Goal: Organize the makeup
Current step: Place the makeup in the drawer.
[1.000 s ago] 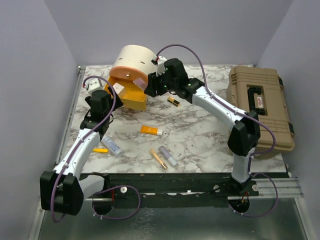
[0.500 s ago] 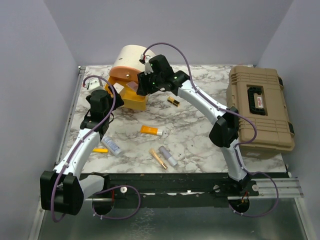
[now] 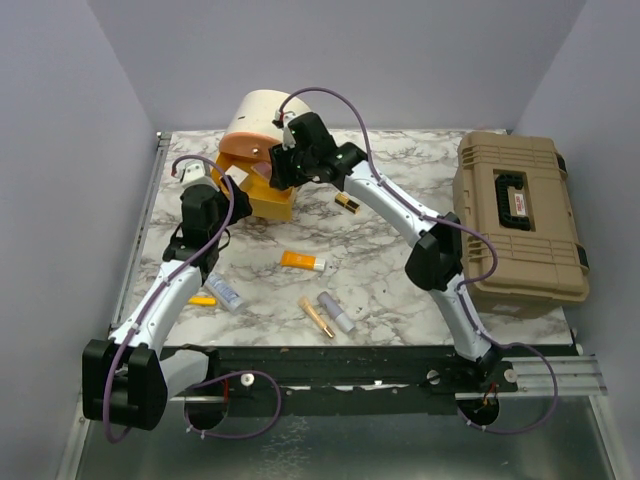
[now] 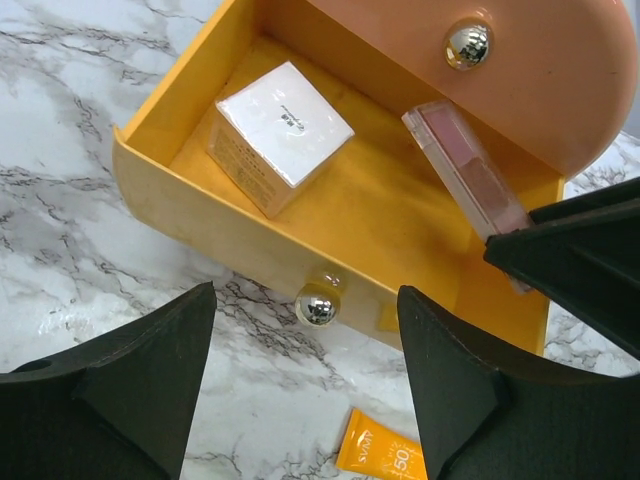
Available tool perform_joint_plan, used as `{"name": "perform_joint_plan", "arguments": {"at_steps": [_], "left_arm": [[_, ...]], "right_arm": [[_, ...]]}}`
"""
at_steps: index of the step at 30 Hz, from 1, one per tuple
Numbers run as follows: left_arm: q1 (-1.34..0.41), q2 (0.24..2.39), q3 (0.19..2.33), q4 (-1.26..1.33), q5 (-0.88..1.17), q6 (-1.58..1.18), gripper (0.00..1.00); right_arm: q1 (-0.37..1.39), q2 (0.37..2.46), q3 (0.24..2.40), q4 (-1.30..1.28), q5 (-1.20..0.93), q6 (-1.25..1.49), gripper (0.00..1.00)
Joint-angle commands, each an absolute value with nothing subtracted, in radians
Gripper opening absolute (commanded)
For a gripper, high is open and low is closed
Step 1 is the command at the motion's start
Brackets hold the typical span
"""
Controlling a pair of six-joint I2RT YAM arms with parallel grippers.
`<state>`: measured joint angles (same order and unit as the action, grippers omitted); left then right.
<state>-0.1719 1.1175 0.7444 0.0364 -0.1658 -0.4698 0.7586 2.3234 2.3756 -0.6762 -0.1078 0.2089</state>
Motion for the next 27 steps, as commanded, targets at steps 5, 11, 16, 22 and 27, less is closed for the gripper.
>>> {"name": "perform_joint_plan", "arguments": {"at_steps": [5,11,16,22,27], "left_arm": [[-0.167,1.112,0.716,0.076,-0.107,-0.461,0.73],[-0.167,1.138,0.719,0.077,-0.084,-0.462,0.72],[-0.168,1.146,0.716,0.080,-0.056,-0.458,0.71],[-0.168,1.165,0.718,0.081,-0.051,-0.453,0.71],[-0.169,1.194,0.733,0.081,-0.025,-0.462,0.71]], "right_arm": [[0.767,2.374,2.426,-0.636,0.032,0.201,0.41],[0.772,2.397,2.436,-0.591,0.055,0.205,0.45],[0.772,2.391,2.425,-0.562,0.009,0.212,0.51],[0.770,2.389,2.416,-0.553,-0.065,0.212,0.60],[0.763,2.386,2.402,-0.558,-0.050,0.191,0.65]]}}
